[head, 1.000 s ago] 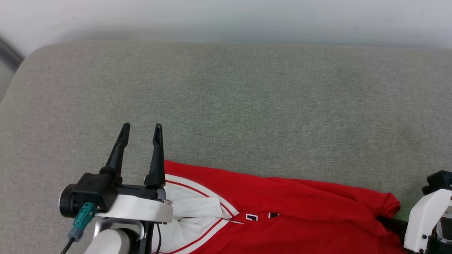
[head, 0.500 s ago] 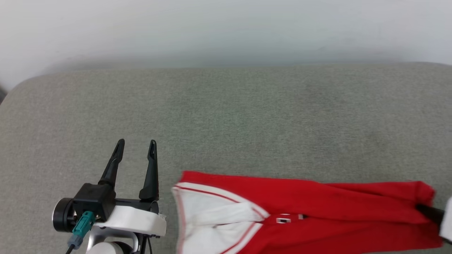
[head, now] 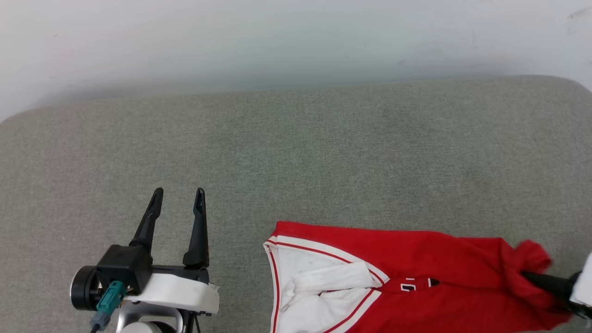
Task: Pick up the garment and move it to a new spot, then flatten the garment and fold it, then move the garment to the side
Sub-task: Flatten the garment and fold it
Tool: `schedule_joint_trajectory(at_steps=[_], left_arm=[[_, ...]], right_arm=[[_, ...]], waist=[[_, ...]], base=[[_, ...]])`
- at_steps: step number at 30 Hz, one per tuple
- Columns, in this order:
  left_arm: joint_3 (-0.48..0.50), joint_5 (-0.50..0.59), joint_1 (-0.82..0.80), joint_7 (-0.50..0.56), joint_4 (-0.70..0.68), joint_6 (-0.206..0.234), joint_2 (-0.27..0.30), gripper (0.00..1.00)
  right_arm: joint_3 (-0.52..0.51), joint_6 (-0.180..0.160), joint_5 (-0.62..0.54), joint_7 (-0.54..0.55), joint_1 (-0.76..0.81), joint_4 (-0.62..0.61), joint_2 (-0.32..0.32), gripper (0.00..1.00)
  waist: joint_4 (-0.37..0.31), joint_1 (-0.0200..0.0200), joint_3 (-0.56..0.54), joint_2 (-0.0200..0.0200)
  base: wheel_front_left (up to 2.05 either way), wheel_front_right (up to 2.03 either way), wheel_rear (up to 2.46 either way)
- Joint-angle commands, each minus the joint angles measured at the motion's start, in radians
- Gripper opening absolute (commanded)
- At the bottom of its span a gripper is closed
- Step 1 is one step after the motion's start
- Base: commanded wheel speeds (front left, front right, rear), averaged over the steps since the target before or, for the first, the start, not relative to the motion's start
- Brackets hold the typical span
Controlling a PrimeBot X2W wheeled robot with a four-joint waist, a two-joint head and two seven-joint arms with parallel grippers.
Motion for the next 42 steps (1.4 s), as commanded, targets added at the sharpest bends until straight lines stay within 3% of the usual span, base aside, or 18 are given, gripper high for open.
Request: schedule_joint_trajectory(at_steps=[1,5,11,21,24,27,28,30,31,37,42], left_arm=[[-0.005,-0.001,-0.001,-0.004,0.003,0.000,0.000,1.00],[-0.009,-0.006,-0.005,0.000,0.011,-0.004,0.001,1.00],[-0.023,-0.010,-0.030,0.012,0.025,-0.014,-0.006,1.00],[-0.048,-0.007,-0.073,0.006,0.055,-0.035,-0.023,1.00],[-0.050,-0.008,-0.076,0.004,0.058,-0.031,-0.027,1.00],[-0.053,-0.011,-0.084,-0.001,0.061,-0.034,-0.030,1.00],[-0.053,-0.012,-0.083,-0.002,0.062,-0.035,-0.030,1.00],[-0.056,-0.012,-0.082,-0.005,0.066,-0.036,-0.031,1.00],[-0.056,-0.013,-0.082,-0.006,0.069,-0.037,-0.031,1.00],[-0.057,-0.018,-0.071,-0.013,0.084,-0.036,-0.031,1.00],[-0.059,-0.024,-0.063,-0.013,0.094,-0.038,-0.025,1.00]], right_arm=[[0.006,0.000,0.054,0.049,-0.016,-0.030,0.053,0.00],[0.004,0.000,0.193,0.155,-0.029,-0.060,0.156,0.00],[0.057,0.000,0.364,0.201,-0.038,-0.035,0.194,0.00],[0.426,0.000,0.573,0.006,-0.058,0.048,0.192,0.00],[0.507,0.000,0.590,-0.066,-0.074,0.064,0.191,0.00],[0.564,0.000,0.536,-0.129,-0.085,0.079,0.191,0.00],[0.574,0.000,0.514,-0.154,-0.085,0.086,0.191,0.12],[0.600,0.000,0.491,-0.179,-0.082,0.092,0.191,0.51],[0.607,0.000,0.485,-0.195,-0.082,0.087,0.192,1.00],[0.645,0.000,0.468,-0.235,-0.085,0.039,0.159,1.00],[0.659,0.000,0.440,-0.284,-0.072,-0.073,0.106,1.00]], waist=[[0.003,-0.0001,-0.002,-0.0001],[0.014,-0.0001,-0.006,-0.0001],[0.048,-0.0001,0.000,-0.0001],[0.105,-0.0001,0.023,-0.0001],[0.116,-0.0001,0.028,-0.0001],[0.126,-0.0001,0.035,-0.0001],[0.128,-0.0001,0.036,-0.0001],[0.132,-0.0001,0.038,-0.0001],[0.133,-0.0001,0.039,-0.0001],[0.124,-0.0001,0.028,-0.0001],[0.110,-0.0001,0.007,-0.0001]], base=[[0.00,0.00,0.00],[0.00,0.00,0.00],[0.00,0.00,0.00],[0.00,0.00,0.00],[0.00,0.00,0.00],[0.00,0.00,0.00],[0.00,0.00,0.00],[0.00,0.00,0.00],[0.00,0.00,0.00],[0.00,0.00,0.00],[0.00,0.00,0.00]])
